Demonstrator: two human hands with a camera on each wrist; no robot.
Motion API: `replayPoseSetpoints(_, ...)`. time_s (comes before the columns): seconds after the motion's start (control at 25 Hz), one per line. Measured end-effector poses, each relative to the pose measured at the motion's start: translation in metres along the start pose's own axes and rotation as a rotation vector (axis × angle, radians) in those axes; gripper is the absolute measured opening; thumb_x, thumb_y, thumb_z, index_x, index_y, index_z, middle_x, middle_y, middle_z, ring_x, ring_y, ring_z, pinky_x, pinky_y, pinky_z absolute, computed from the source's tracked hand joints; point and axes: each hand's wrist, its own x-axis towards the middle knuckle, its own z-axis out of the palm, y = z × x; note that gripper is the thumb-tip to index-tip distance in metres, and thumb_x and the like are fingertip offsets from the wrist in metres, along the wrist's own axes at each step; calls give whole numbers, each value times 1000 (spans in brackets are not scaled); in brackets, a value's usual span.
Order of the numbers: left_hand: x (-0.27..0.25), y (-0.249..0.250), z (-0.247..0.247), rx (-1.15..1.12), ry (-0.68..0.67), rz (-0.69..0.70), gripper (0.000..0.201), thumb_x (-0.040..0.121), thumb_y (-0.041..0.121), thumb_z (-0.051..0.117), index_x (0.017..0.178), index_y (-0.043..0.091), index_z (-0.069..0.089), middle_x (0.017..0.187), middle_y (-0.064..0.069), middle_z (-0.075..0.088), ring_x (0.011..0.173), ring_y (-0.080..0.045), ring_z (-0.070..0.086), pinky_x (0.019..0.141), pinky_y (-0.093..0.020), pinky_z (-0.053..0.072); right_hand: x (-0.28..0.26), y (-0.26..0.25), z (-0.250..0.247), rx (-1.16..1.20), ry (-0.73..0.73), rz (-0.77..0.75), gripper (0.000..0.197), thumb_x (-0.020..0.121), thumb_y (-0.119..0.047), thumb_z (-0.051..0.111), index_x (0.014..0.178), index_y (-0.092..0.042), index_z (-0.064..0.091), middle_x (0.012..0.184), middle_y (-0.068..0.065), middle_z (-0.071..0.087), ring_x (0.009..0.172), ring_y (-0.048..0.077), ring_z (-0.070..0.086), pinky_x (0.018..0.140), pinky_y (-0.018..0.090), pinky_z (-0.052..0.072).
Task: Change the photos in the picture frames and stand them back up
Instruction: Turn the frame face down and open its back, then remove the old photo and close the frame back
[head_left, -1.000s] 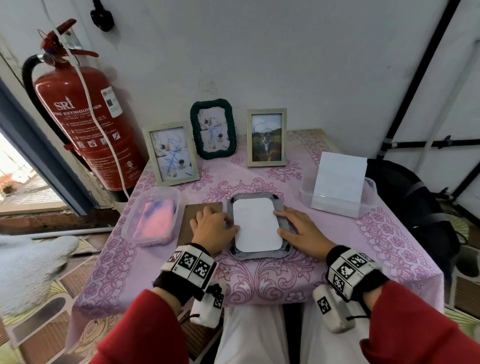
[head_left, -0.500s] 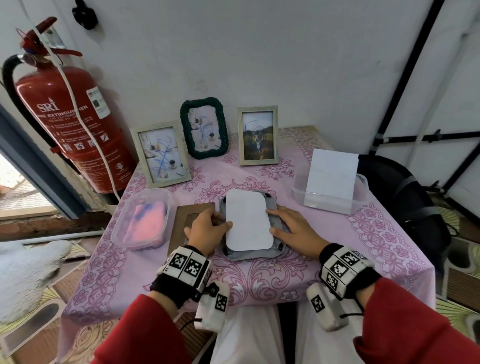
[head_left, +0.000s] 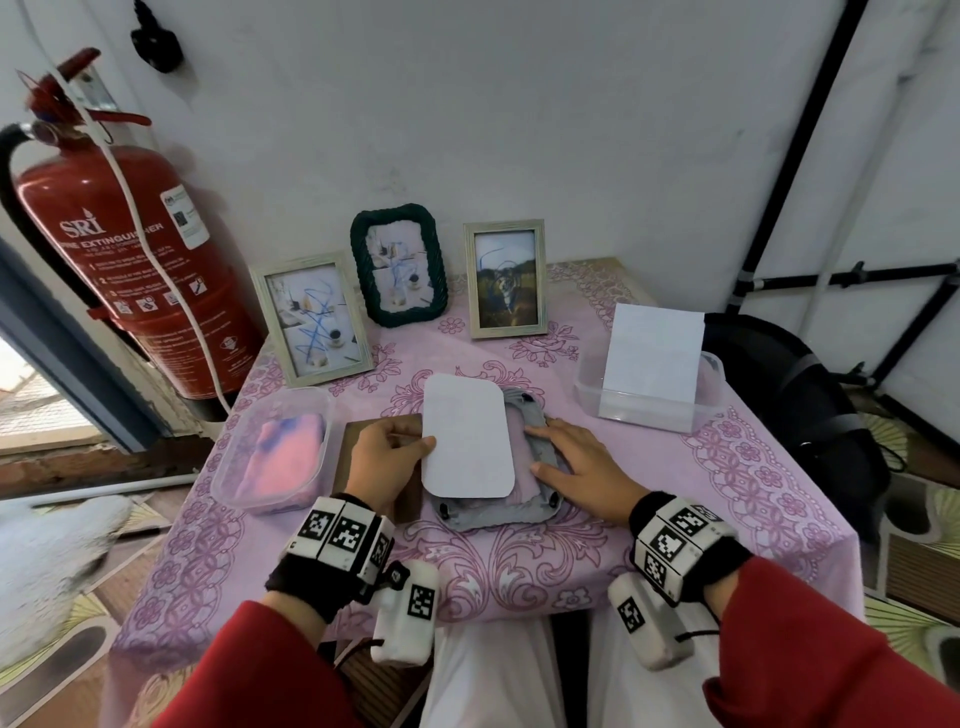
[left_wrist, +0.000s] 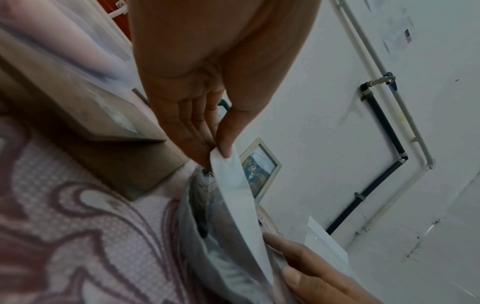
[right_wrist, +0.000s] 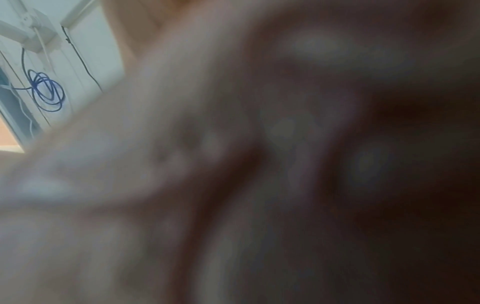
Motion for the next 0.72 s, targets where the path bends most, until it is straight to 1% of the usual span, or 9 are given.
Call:
replayPoseSetpoints(0.08, 1, 5, 1, -18, 13, 2, 9, 80, -1, 67, 86, 4, 62, 90, -21, 67, 91, -35, 65, 88, -48, 53, 0, -3, -3, 27, -7, 8, 50, 96, -29, 48, 143, -22, 34, 155, 5, 23, 144, 17, 15, 118, 34, 14)
replayPoseSetpoints(0.16, -1, 11, 2, -54, 10, 20, 11, 81, 1, 67, 82, 8, 59, 82, -14, 65, 84, -31, 64, 73, -38, 57, -2, -7, -9, 93, -3, 11, 48, 97, -26, 47, 142, -18, 36, 154, 7, 24, 144, 17, 17, 118, 28, 13)
replayPoseSetpoints(0.24, -3, 15, 6, -85, 7, 44, 11, 82, 3, 67, 84, 9, 58, 82, -13, 65, 81, -29, 64, 61, -29, 57, -6, -11, -16, 97, 42, -34, 42, 96, -19, 50, 137, -11, 44, 145, 11, 39, 137, 17, 31, 109, 18, 22)
replayPoseSetpoints(0.28, -4, 17, 8, -94, 1, 48, 11, 82, 5, 68, 87, 7, 59, 85, -15, 66, 82, -30, 64, 63, -31, 58, -8, -13, -21, 87, 89, -70, 37, 94, -14, 51, 131, -10, 51, 135, 11, 47, 128, 17, 41, 101, 15, 28)
replayPoseSetpoints(0.36, -3, 18, 12, -100, -12, 50, 16, 82, 6, 68, 94, 3, 59, 93, -23, 66, 87, -34, 65, 76, -43, 57, -10, -17, -36, 79, 238, -125, 29, 91, -7, 51, 117, -14, 60, 118, 5, 56, 105, 12, 52, 85, 14, 35)
replayPoseSetpoints(0.4, -3, 20, 16, -93, -24, 52, 17, 82, 7, 69, 95, 3, 59, 95, -26, 66, 88, -35, 65, 80, -46, 56, -10, -15, -47, 58, 328, -124, 29, 89, -6, 51, 113, -17, 62, 113, 3, 58, 99, 12, 52, 83, 16, 36)
replayPoseSetpoints(0.48, -2, 24, 28, -100, -59, 53, 15, 81, 5, 69, 92, 3, 59, 96, -29, 65, 86, -36, 65, 76, -44, 57, -8, -6, -68, -55, 441, -49, 31, 86, -5, 51, 112, -19, 61, 113, 1, 59, 103, 16, 49, 90, 26, 38)
replayPoseSetpoints(0.6, -4, 28, 48, -110, -88, 29, 16, 79, 2, 70, 91, 0, 60, 96, -29, 66, 90, -40, 66, 81, -49, 55, -8, 15, -88, -312, 338, 119, 36, 86, -8, 52, 120, -19, 57, 118, 3, 58, 114, 23, 46, 96, 35, 36)
replayPoseSetpoints(0.72, -3, 28, 64, -134, -110, 0, 25, 79, -1, 70, 101, -9, 59, 97, -32, 66, 90, -42, 66, 83, -55, 54, -10, 29, -90, -193, 306, 136, 28, 86, -5, 53, 111, -14, 62, 113, 6, 64, 110, 24, 55, 93, 39, 43)
